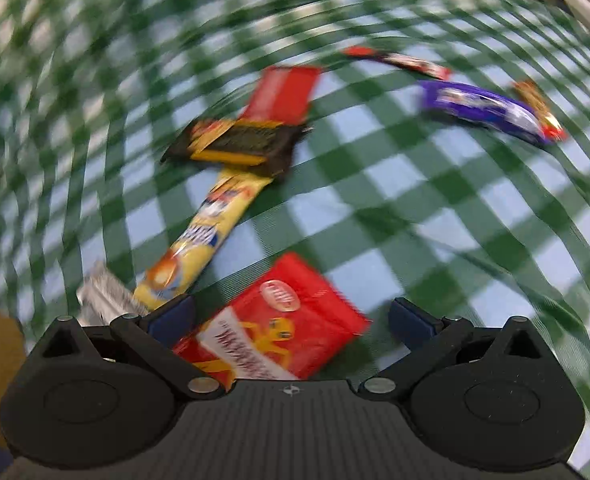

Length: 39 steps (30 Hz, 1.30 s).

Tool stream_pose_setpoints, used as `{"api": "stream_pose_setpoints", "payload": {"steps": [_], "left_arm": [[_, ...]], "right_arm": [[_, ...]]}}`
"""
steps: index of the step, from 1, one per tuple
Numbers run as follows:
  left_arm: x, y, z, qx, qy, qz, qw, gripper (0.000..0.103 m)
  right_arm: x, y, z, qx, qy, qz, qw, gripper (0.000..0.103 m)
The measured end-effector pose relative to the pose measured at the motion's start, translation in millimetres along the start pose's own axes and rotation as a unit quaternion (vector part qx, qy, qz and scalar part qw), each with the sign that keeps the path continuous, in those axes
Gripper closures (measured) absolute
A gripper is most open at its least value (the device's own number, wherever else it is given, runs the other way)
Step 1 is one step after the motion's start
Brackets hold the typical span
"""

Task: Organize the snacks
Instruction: 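Reach to the snacks and grasp the green cracker bag with left tool while right grasps red spicy pack, then carry the green cracker bag into the box with left tool while right carries red pack there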

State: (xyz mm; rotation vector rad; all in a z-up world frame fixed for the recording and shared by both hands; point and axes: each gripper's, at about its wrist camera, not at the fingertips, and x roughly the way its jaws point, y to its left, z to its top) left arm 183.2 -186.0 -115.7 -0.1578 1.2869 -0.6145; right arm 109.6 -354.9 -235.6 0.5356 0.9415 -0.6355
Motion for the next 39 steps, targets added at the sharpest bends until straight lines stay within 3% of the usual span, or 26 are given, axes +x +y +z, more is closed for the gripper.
{"api": "stream_pose_setpoints", "payload": {"steps": [2,4,9,11,15,19,21,23,24,25,26,28,30,39], "left_arm": [[-11.2,-8.5,3.9,0.025,-0.031,0.038,0.9985,0.000],[-9.5,-14.1,6.6,0.036,-0.026,0.051,0.9977,0.000],[19.7,-30.4,4.0,0.031,0.000,0.045,0.9985,0.000],[40.0,-37.8,1.7,0.050,0.021,0.047,0.9974,0.000],[85.3,-36.0,1.7,0.038,0.067,0.103,0.9917,0.000],[106.0,-19.6,4.1,0.007,0.072,0.140,0.9875,0.001],[116.2,-14.0,8.4,0.001,0.075,0.157,0.9848,0.008],[127.4,-9.5,12.2,-0.003,0.082,0.185,0.9792,0.054],[129.1,-2.2,13.4,-0.022,0.086,0.193,0.9772,0.058],[124.7,2.5,13.1,-0.038,0.076,0.190,0.9781,0.060],[118.4,5.4,12.2,-0.045,0.065,0.184,0.9798,0.061],[106.1,4.5,9.3,-0.032,0.054,0.175,0.9827,0.062],[87.6,0.5,3.9,-0.015,0.046,0.153,0.9870,0.062],[-29.3,-22.6,-42.1,0.059,-0.010,0.041,0.9974,0.062]], "right_arm": [[-0.5,7.5,-8.0,-0.045,0.005,-0.022,0.999,0.000],[-8.6,-1.4,-19.7,-0.057,0.007,-0.040,0.998,0.001],[-30.6,-74.9,-45.0,0.022,-0.007,-0.085,0.996,0.000],[-33.5,-96.1,-50.7,0.047,-0.018,-0.069,0.996,0.000],[-34.5,-97.4,-52.1,0.021,-0.010,-0.061,0.998,0.000],[-33.6,-96.4,-51.1,0.024,-0.010,-0.062,0.998,0.000],[-31.2,-97.0,-47.2,0.022,-0.011,-0.063,0.998,0.000],[-33.7,-96.9,-49.6,0.016,-0.015,-0.061,0.998,0.000],[-36.7,-97.5,-51.9,0.018,-0.018,-0.057,0.998,0.007],[-41.9,-98.1,-54.4,0.021,-0.027,-0.061,0.998,0.014],[-47.7,-98.8,-57.2,0.021,-0.039,-0.056,0.997,0.029],[-56.7,-101.6,-61.2,0.028,-0.051,-0.040,0.998,0.046],[-67.1,-106.1,-62.5,0.044,-0.060,-0.025,0.997,0.055],[-140.9,-108.8,-67.9,0.062,-0.153,0.006,0.986,0.059]]}}
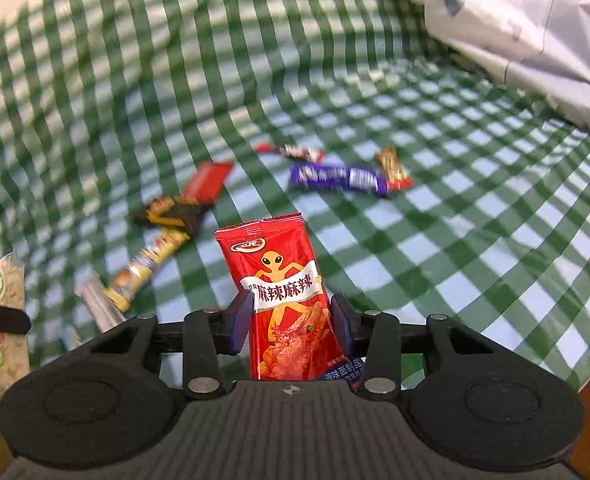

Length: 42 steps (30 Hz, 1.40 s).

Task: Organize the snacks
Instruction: 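Carry the green cracker bag into the box with left tool while right carries red pack there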

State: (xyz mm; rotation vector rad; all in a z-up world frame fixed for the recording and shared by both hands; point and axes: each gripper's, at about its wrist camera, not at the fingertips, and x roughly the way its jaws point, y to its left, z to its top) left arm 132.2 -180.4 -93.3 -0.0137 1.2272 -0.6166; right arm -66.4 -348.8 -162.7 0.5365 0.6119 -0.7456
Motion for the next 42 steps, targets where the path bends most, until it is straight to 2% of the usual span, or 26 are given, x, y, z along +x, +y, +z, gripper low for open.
{"api": "stream_pose_setpoints", "payload": {"steps": [6,9,12,16,20,25,28,33,42], "left_arm": [[-72.2,16.6,-34.4,0.024,-0.038,0.025,0.9987,0.062],[-100.5,33.1,-52.1,0.030,-0.050,0.050,0.9971,0.062],[-125.7,51.0,-73.7,0.029,-0.056,0.059,0.9962,0.062],[-162.6,77.4,-105.7,0.023,-0.071,0.068,0.9949,0.062],[-190.9,106.8,-127.7,-0.008,-0.086,0.075,0.9935,0.062],[-233.9,136.3,-149.2,-0.010,-0.133,0.107,0.9853,0.062],[-245.9,148.9,-153.7,-0.013,-0.150,0.116,0.9818,0.062],[-252.4,160.8,-154.6,-0.019,-0.157,0.112,0.9809,0.062],[-250.4,169.5,-154.9,-0.012,-0.161,0.120,0.9795,0.062]], "right_arm": [[-51.8,10.7,-2.4,0.009,-0.005,0.050,0.999,0.059],[-81.3,26.3,-8.8,-0.006,-0.004,0.079,0.997,0.059],[-115.3,44.6,-17.7,-0.022,-0.003,0.106,0.994,0.059],[-159.1,74.4,-32.1,-0.049,-0.008,0.133,0.990,0.059],[-181.7,119.9,-22.8,-0.078,-0.014,0.162,0.984,0.060],[-225.8,169.7,-16.7,-0.105,-0.036,0.209,0.972,0.060],[-245.7,184.4,-22.5,-0.123,-0.035,0.221,0.967,0.060],[-263.0,196.5,-32.2,-0.141,-0.029,0.218,0.965,0.060],[-264.1,216.7,-49.0,-0.166,-0.015,0.216,0.962,0.060]]}}
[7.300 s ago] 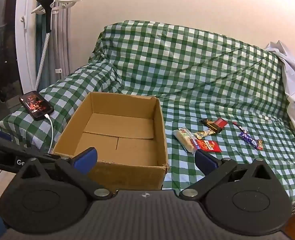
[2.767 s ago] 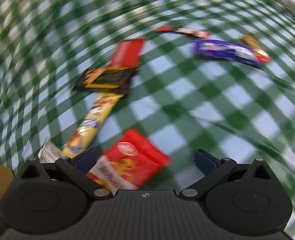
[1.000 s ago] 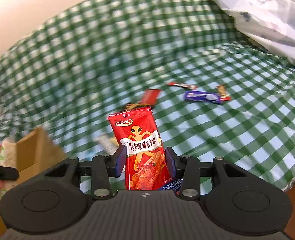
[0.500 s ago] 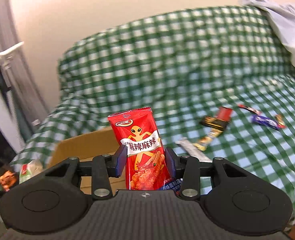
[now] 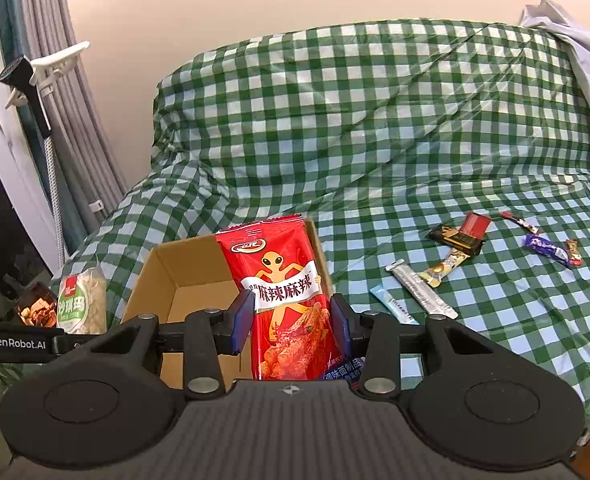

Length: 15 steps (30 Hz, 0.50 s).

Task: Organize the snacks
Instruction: 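Carry the green cracker bag into the box with left tool while right carries red pack there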

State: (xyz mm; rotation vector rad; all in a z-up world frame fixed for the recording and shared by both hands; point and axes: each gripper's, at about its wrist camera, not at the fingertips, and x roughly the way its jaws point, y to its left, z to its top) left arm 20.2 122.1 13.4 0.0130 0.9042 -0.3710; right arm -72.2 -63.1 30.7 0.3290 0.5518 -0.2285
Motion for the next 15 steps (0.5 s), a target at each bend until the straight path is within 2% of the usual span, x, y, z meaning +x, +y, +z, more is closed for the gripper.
{"api": "stream_pose_setpoints", "payload": {"steps": [15], "left_arm": [[39.4,-0.4,11.3,0.006,0.023,0.008,0.9997,0.062]], "right_arm": [[34.1,-2.9,-12.5,0.000,0.040,-0.006,0.999,0.060]]}}
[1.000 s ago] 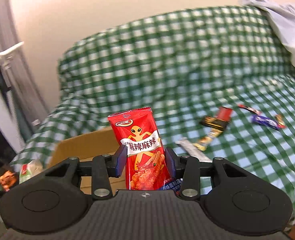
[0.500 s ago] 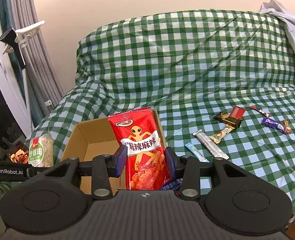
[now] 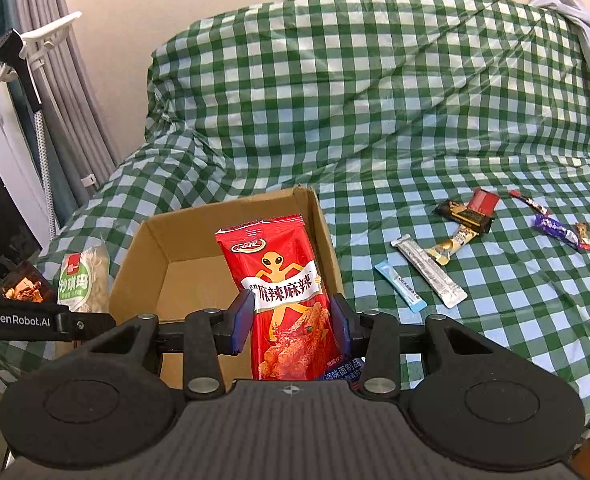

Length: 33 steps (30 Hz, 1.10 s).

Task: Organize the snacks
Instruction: 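Carry the green cracker bag into the box with left tool while right carries red pack there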

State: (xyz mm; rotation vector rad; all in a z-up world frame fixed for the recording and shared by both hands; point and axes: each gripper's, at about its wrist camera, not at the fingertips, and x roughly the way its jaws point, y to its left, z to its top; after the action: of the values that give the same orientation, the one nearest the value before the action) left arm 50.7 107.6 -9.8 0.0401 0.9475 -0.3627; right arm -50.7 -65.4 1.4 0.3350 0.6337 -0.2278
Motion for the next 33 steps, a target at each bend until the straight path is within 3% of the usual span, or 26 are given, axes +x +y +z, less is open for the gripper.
{"api": "stream_pose_setpoints", "payload": {"steps": [33], "left_arm": [[88.1,-8.7,26.7,0.047,0.056,0.028,0.9969,0.062]], "right_arm": [[78.3,2.3,0.5,-0.001,0.068,0.012,0.998,0.059]]}}
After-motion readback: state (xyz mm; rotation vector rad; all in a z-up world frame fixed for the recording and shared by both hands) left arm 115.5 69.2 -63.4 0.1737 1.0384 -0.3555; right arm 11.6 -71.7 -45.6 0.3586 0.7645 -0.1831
